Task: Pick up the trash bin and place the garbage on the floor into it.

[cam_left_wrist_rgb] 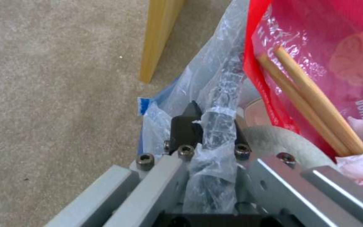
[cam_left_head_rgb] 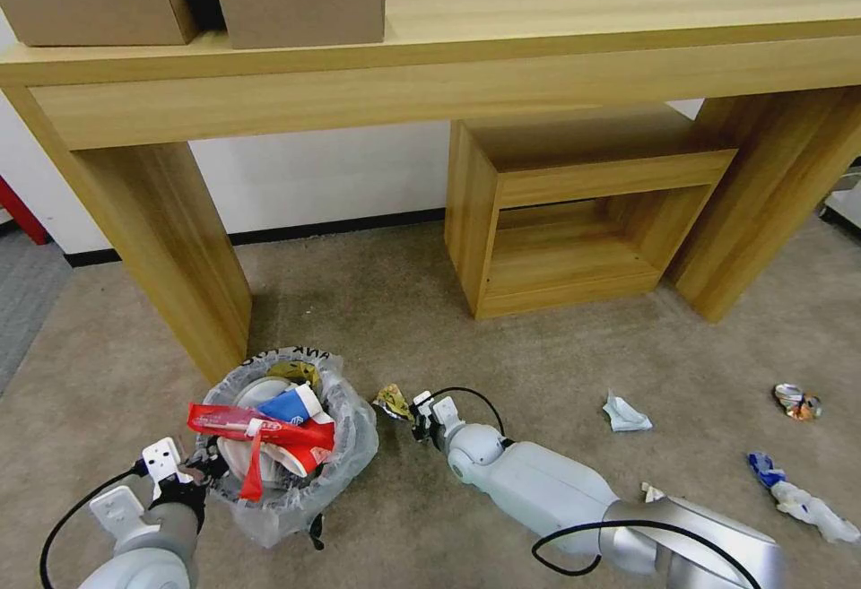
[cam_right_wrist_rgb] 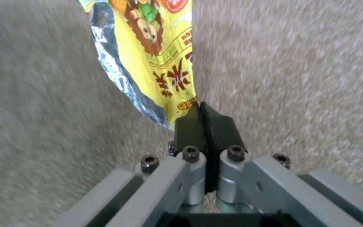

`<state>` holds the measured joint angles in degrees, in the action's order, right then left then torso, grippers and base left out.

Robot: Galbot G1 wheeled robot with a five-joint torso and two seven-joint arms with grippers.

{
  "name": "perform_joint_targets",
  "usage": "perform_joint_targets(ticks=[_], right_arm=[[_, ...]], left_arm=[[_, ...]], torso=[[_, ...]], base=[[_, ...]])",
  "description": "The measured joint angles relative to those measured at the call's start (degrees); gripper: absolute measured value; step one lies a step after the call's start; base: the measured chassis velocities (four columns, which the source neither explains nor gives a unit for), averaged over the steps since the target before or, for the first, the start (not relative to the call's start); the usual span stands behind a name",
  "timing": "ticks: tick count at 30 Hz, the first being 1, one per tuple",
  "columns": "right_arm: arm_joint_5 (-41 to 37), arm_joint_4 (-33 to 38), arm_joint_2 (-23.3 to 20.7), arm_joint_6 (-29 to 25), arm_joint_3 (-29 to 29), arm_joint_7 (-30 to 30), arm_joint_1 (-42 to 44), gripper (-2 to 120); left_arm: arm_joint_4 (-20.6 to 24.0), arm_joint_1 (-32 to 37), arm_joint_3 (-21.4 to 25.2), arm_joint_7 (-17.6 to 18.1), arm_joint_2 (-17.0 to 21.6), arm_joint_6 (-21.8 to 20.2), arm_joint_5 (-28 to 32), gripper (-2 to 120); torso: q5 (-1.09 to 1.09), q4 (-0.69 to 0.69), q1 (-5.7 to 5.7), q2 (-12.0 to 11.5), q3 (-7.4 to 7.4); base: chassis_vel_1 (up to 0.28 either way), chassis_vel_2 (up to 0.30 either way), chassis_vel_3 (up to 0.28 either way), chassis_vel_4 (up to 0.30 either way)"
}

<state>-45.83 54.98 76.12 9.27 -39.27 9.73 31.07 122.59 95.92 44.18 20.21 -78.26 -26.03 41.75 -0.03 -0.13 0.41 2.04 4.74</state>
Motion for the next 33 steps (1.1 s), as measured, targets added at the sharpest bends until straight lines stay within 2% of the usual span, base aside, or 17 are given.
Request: perform_joint_targets(ticks=[3,4,7,8,11,16,19,20,24,26,29,30,33], right_arm=[[-2.3,7.3,-4.3,0.1,2.1,1.4,1.1,0],[-2.3,7.3,-4.3,0.1,2.1,1.4,1.1,0],[-4.3,16.0,-11.0,-0.6,5.0,2.0,2.1,0],[-4.3,16.0,-11.0,-0.6,5.0,2.0,2.1,0],[-5.4,23.7,-17.5,-4.4,8.7,1.3,3.0,0],[-5.4,27.4,-20.3,-9.7,10.9,-2.0,3.4,0],[-4.5,29.4,-21.7,-15.6,12.0,-7.1,3.2,0],[-4.5,29.4,-21.7,-15.6,12.0,-7.1,3.2,0],[-6.1,34.8,-23.8,-20.9,12.0,-14.6,2.1,0],[-6.6,35.8,-24.1,-21.7,11.8,-15.7,1.8,0],[-9.3,42.0,-25.8,-24.4,8.6,-21.6,-1.2,0],[-9.3,42.0,-25.8,-24.4,8.6,-21.6,-1.2,0],[-11.1,47.3,-27.2,-24.7,2.7,-23.0,-5.0,0]], left_arm=[[-0.6,-0.3,0.1,0.1,0.3,0.0,0.0,1],[-0.6,-0.3,0.1,0.1,0.3,0.0,0.0,1],[-0.6,-0.6,0.0,0.2,0.4,-0.3,0.1,1],[-0.6,-0.6,0.0,0.2,0.4,-0.3,0.1,1],[-0.6,-0.5,-0.1,0.3,0.7,-0.5,0.2,1],[-0.6,-0.4,-0.1,0.3,0.8,-0.7,0.2,1],[-0.4,-0.5,-0.3,0.3,0.9,-0.8,0.3,1],[-0.4,-0.5,-0.3,0.3,0.9,-0.8,0.3,1],[0.0,-0.4,-0.3,0.4,1.1,-1.1,0.4,1],[0.1,-0.4,-0.3,0.4,1.2,-1.1,0.4,1],[0.7,-0.2,-0.4,0.5,1.2,-1.4,0.5,1],[0.7,-0.2,-0.4,0.5,1.2,-1.4,0.5,1],[1.1,-0.3,-0.5,0.5,1.1,-1.5,0.5,1]], torso=[[0.02,0.01,0.00,0.0,0.00],[0.02,0.01,0.00,0.0,0.00],[0.00,-0.02,0.00,0.0,-0.01],[0.00,-0.02,0.00,0.0,-0.01],[0.00,-0.02,0.00,0.0,-0.01],[0.00,0.00,0.00,0.0,0.00],[0.00,-0.01,0.00,0.0,0.00],[0.00,-0.01,0.00,0.0,0.00],[0.00,0.00,0.00,0.0,0.00],[-0.02,-0.01,0.00,0.0,0.00],[-0.02,-0.01,0.00,0.0,0.00],[-0.02,-0.01,0.00,0.0,0.00],[-0.01,0.00,0.00,0.0,0.00]], base=[[0.000,0.000,0.000,0.000],[0.000,0.000,0.000,0.000],[0.000,0.000,0.000,0.000],[0.000,0.000,0.000,0.000],[0.000,0.000,0.000,0.000],[0.000,0.000,0.000,0.000],[0.000,0.000,0.000,0.000],[0.000,0.000,0.000,0.000],[0.000,0.000,0.000,0.000],[0.000,0.000,0.000,0.000],[0.000,0.000,0.000,0.000],[0.000,0.000,0.000,0.000],[0.000,0.000,0.000,0.000]])
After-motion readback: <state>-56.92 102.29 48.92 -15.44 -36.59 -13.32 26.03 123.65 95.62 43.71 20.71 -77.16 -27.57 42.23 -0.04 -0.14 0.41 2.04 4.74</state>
